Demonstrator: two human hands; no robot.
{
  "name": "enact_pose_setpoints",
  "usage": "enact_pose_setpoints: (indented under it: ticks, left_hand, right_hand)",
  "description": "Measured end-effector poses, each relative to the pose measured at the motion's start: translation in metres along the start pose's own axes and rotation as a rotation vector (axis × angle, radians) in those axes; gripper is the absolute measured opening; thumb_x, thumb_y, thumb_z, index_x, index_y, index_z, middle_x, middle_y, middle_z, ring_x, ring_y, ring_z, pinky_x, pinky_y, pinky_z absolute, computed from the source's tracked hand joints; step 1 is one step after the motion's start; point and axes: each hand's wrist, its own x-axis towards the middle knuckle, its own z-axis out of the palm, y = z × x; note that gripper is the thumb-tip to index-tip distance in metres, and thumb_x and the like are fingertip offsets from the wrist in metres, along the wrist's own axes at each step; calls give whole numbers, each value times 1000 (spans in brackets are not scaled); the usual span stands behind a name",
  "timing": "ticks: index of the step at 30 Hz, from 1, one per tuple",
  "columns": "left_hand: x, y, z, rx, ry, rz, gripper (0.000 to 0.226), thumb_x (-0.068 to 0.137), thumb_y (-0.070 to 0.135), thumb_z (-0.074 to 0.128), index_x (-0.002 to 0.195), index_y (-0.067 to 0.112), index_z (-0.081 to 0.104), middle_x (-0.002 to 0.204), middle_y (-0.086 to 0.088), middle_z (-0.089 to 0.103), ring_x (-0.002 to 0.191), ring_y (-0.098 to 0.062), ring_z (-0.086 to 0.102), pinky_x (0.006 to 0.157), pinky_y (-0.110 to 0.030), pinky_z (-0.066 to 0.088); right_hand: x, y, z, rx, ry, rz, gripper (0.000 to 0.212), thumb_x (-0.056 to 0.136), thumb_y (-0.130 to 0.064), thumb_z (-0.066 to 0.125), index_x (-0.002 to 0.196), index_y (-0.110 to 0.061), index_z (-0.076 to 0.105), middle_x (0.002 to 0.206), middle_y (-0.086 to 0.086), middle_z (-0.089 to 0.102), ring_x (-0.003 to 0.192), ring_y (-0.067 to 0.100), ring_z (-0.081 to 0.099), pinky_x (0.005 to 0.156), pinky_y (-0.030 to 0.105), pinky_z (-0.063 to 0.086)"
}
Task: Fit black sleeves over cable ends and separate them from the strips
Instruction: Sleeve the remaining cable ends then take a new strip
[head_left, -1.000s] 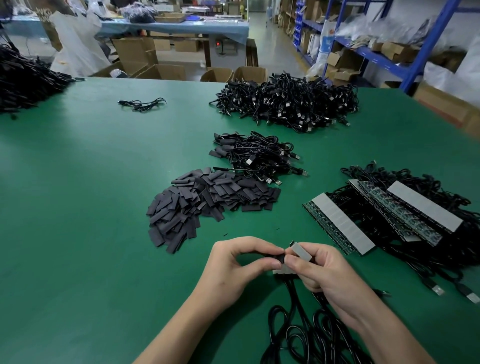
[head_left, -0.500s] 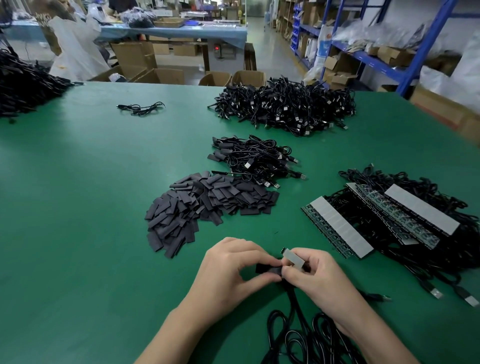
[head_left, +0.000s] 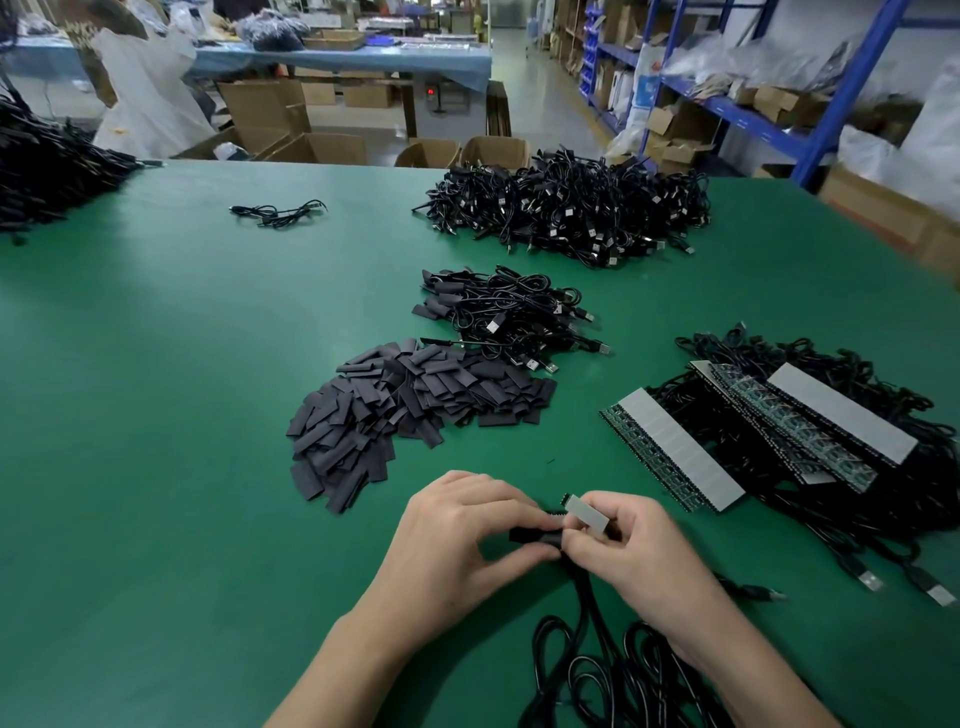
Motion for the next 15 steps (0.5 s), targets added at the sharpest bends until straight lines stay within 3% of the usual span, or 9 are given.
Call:
enact_pose_setpoints:
  ticks: [11,15]
  left_hand:
    - [0,1,-1,-2,17,-2,16,90,40,78,103,32,79,98,20,73,89,4,65,78,-33,54]
    - [0,1,-1,-10,19,4,14,89,38,79,102,31,79,97,20,73,88,3,65,77,-34,54]
  right_hand:
    - [-1,1,-5,40,-74,-18,17,80,-31,68,79,-14,68,67,-5,52,66,8,46,62,21,36]
    - [0,2,-5,51,-83,-5,18,81,-31,69,84,-13,71,71,-2,57,70,10,51,70,30,40]
